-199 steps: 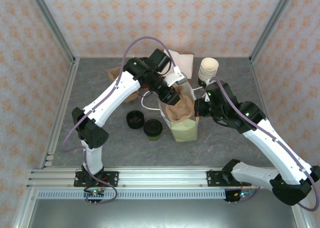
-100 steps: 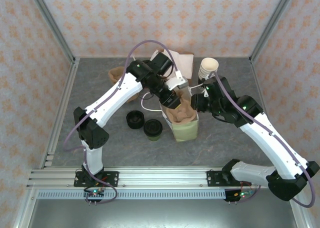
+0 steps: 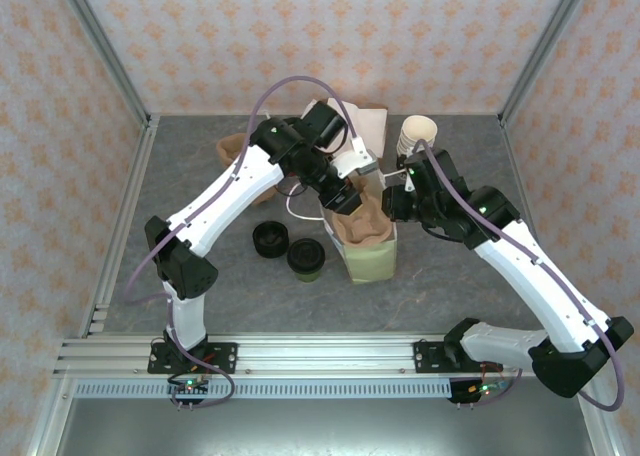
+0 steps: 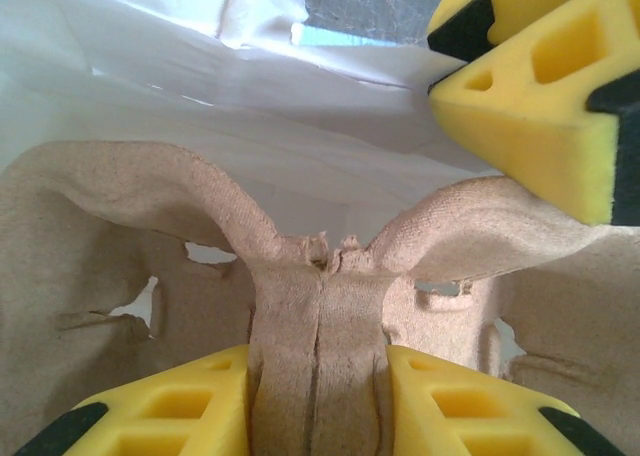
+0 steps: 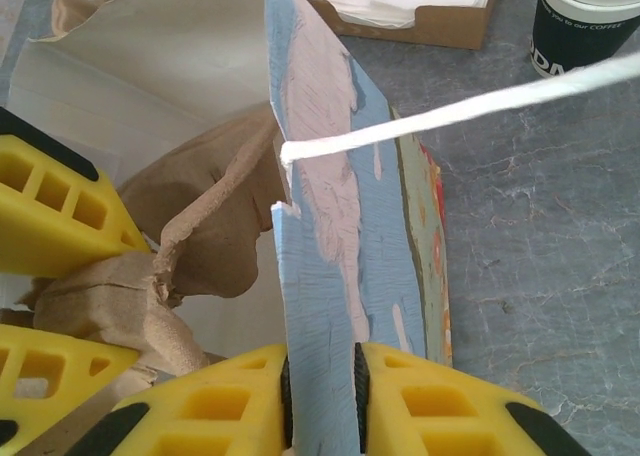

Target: Pack the takeout coffee

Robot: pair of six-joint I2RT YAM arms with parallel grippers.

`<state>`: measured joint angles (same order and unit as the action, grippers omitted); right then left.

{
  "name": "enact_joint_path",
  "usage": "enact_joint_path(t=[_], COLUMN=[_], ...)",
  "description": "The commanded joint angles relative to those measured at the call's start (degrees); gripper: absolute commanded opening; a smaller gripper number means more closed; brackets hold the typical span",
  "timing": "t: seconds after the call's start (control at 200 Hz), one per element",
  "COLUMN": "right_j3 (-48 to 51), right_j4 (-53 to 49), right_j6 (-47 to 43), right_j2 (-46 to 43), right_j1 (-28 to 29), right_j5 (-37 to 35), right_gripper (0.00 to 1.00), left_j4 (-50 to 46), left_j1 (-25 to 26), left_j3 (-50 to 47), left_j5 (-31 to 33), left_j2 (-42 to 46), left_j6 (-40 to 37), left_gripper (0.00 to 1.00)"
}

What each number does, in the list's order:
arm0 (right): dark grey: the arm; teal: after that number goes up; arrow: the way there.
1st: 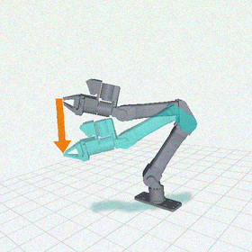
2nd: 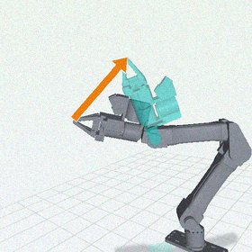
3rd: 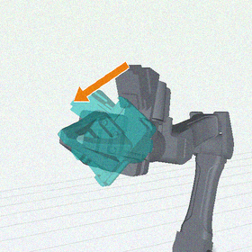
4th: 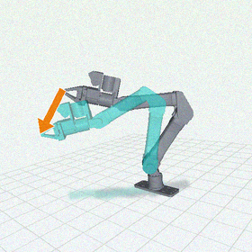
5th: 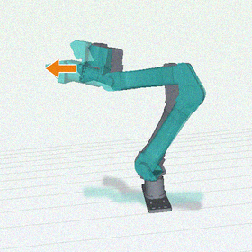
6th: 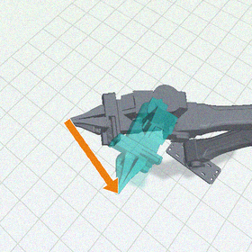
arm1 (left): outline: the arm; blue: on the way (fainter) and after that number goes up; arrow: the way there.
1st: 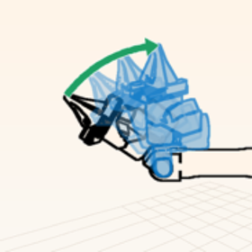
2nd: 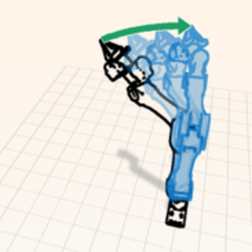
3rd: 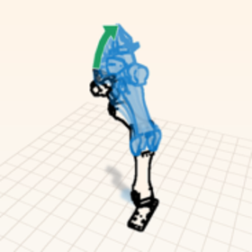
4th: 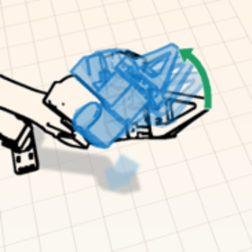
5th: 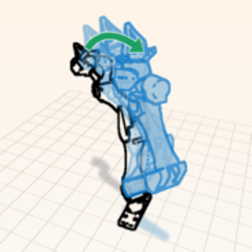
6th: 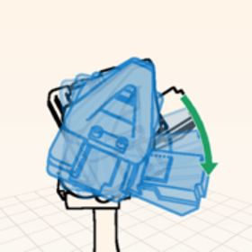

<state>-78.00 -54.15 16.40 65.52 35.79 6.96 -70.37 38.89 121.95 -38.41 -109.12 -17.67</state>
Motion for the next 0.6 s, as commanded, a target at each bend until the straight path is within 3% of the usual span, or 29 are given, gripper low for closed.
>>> enact_joint_path(t=[0.0, 0.596], right_j3=[0.7, 0.8], right_j4=[0.0, 1.2], right_j6=[-2.8, -6.5], right_j2=[0.5, 0.4], right_j1=[-0.2, -0.3], right_j5=[1.9, 4.1], right_gripper=[0.23, 0.23], left_j4=[-0.8, -3.1], left_j1=[0.0, -0.2], left_j3=[4.0, 5.5], left_j5=[1.2, 1.9], left_j2=[1.6, -3.8], left_j6=[-1.2, -8.5], left_gripper=[0.34, 0.34])
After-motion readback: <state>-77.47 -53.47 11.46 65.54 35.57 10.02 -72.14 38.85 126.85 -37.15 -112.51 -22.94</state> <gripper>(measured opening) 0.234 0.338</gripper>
